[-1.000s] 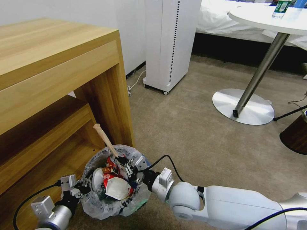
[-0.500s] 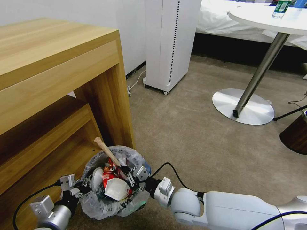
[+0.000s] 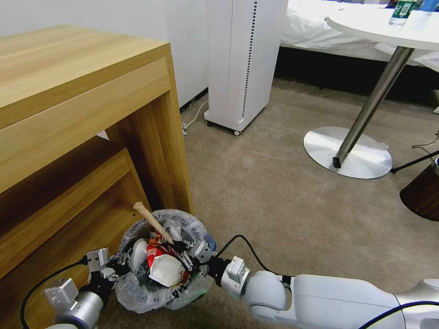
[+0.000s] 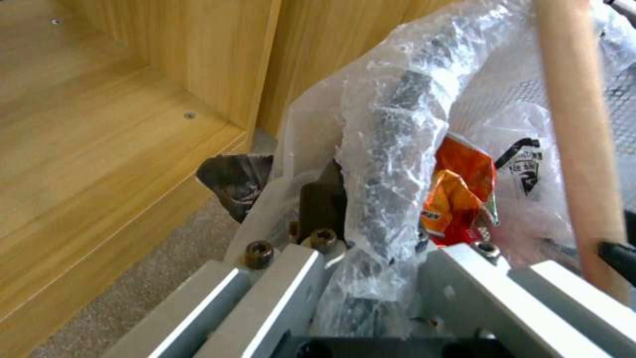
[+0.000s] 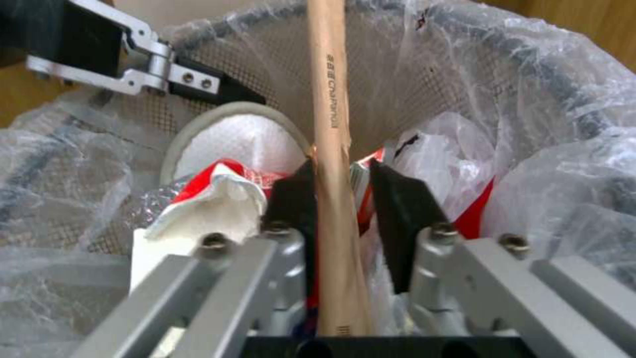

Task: Pick up the trash bin and place the garbage on the floor into it.

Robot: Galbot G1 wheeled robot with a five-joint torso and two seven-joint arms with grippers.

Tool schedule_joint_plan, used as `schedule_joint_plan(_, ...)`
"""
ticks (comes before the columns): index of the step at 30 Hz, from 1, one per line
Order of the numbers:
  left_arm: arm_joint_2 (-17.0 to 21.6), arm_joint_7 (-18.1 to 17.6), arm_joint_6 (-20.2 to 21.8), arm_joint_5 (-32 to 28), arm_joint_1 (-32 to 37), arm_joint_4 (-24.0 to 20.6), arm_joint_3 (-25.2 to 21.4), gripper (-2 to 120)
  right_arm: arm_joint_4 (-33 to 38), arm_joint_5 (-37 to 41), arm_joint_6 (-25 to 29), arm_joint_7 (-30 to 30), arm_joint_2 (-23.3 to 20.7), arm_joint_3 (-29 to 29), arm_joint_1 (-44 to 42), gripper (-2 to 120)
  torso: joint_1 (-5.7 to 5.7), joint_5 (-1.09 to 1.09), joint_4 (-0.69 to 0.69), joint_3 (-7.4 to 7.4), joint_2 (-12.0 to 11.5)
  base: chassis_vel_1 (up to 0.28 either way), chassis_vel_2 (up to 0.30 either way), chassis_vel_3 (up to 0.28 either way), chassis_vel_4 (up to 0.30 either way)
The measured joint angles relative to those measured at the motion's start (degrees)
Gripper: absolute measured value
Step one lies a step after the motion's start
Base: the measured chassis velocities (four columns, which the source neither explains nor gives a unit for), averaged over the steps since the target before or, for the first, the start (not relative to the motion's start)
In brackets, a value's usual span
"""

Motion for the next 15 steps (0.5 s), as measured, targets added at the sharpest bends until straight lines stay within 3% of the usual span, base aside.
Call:
schedule_joint_plan(8,0.45,-0.28,0.25,-0.42,0.0,0.15,-0.23,1,0.87,0.36,0.13,-0.06,0.02,0.34,0.37,61,0.0,0.0,0.0,0.0,0.0,0.0,0.0,0.0,0.0)
schedule_joint_plan(10,0.53,-0.34,0.3,-0.54,0.08,0.16,-0.29,1,1.27,0.58,0.14,-0.06,-0.1,0.69,0.22,64,0.0,-0.01,0.0,0.0,0.0,0.0,0.0,0.0,0.0)
schedule_joint_plan(15,0.76,-0.52,0.59,-0.63,0.48,0.15,-0.4,1,3.01,1.33,0.45,-0.58,-1.09,2.87,-0.9,84,0.0,0.0,0.0,0.0,0.0,0.0,0.0,0.0,0.0)
